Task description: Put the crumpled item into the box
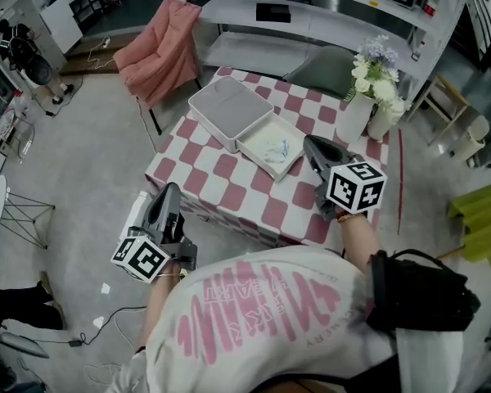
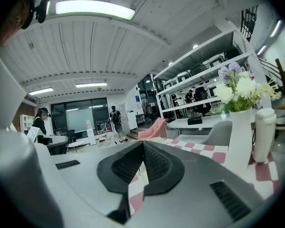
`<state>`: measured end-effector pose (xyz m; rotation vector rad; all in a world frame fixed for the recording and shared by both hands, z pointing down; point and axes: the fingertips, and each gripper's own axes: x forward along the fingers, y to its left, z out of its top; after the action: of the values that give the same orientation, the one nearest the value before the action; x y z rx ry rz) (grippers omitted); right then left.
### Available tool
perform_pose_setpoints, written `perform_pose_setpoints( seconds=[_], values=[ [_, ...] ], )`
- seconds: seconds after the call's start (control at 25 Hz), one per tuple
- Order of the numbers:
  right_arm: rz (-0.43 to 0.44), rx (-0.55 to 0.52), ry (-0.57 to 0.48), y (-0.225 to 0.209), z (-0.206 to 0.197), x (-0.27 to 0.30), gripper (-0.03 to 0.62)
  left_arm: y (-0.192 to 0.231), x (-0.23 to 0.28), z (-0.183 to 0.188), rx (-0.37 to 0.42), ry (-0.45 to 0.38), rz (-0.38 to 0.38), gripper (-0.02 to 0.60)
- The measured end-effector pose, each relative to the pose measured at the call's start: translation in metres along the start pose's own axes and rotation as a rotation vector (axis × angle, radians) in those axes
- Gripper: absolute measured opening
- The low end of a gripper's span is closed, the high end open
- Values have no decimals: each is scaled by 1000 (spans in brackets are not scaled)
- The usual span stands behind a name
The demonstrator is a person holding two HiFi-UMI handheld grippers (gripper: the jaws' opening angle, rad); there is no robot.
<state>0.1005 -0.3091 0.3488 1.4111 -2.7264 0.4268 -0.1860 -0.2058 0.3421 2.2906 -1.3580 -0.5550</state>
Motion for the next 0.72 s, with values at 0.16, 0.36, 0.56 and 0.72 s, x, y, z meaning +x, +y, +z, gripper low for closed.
perform_pose_setpoints(
  seconds=[0.16,0.36,0.56,0.72],
  values=[
    [4,5,1,15,1,-5,6,0,-22,4,-16,1,15,8],
    [-3,18,-9,41,5,-24,6,-16,-60,13,13,14,6,8],
    [-22,34,-8,69,-5,-59,6,-30,-104,13,36,32,11,8],
    [-31,35,-3,92,-21,-91,6,-40,-132,3,23,42,10,8]
  ],
)
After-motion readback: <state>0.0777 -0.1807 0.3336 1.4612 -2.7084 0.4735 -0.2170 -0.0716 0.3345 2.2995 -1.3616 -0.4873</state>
